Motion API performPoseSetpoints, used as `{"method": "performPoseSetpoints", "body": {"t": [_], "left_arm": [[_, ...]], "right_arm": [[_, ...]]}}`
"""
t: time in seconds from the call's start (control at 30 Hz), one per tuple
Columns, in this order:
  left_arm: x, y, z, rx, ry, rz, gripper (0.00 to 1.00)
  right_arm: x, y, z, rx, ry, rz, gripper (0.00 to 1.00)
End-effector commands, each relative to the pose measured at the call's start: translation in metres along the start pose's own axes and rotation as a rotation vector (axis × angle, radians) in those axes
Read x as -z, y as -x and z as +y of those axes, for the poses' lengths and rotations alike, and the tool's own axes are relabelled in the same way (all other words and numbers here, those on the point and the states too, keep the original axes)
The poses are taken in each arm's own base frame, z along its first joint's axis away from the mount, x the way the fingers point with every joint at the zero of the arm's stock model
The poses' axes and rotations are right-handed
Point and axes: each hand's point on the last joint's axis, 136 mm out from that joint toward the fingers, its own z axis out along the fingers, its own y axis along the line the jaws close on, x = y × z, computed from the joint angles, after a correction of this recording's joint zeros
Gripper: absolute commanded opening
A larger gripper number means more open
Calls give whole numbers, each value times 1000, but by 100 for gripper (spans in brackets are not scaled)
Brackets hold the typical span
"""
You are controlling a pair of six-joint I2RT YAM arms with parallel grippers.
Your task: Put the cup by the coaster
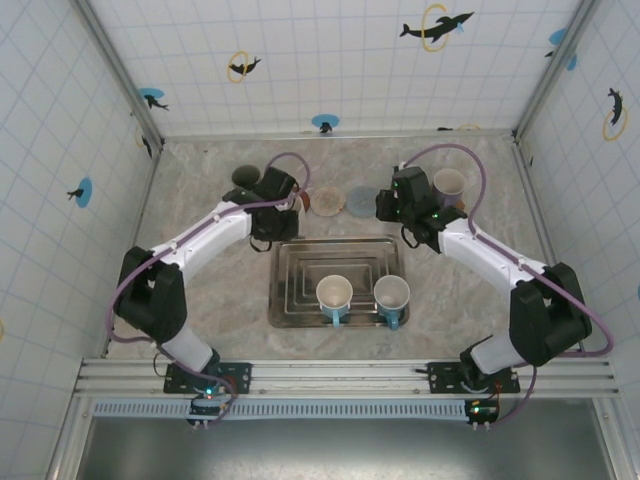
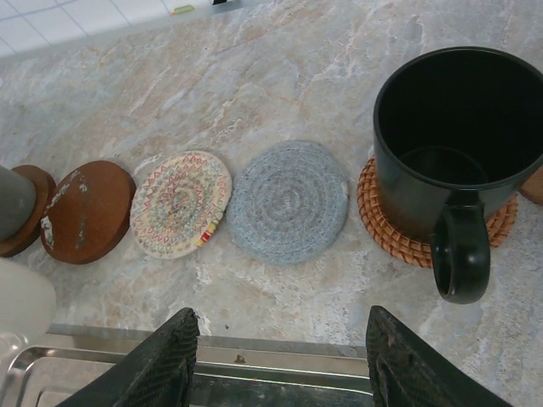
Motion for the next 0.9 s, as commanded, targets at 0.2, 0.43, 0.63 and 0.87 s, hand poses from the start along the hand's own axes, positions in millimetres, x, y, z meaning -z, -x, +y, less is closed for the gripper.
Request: {"method": "performPoseSetpoints", "body": {"t": [0.2, 0.43, 0.63, 0.87], "left_arm": [[9, 56, -6, -21, -29, -87, 0], [-3, 70, -2, -21, -11, -70, 0], [-10, 85, 16, -6, 24, -61, 0], [-19, 96, 23, -9, 44, -34, 0]], "right_arm": [[1, 1, -1, -8, 26, 12, 54], [-2, 1, -7, -10, 19, 19, 54], [-6, -2, -9, -9, 20, 34, 54], [-10, 1, -5, -24, 49, 48, 54]]}}
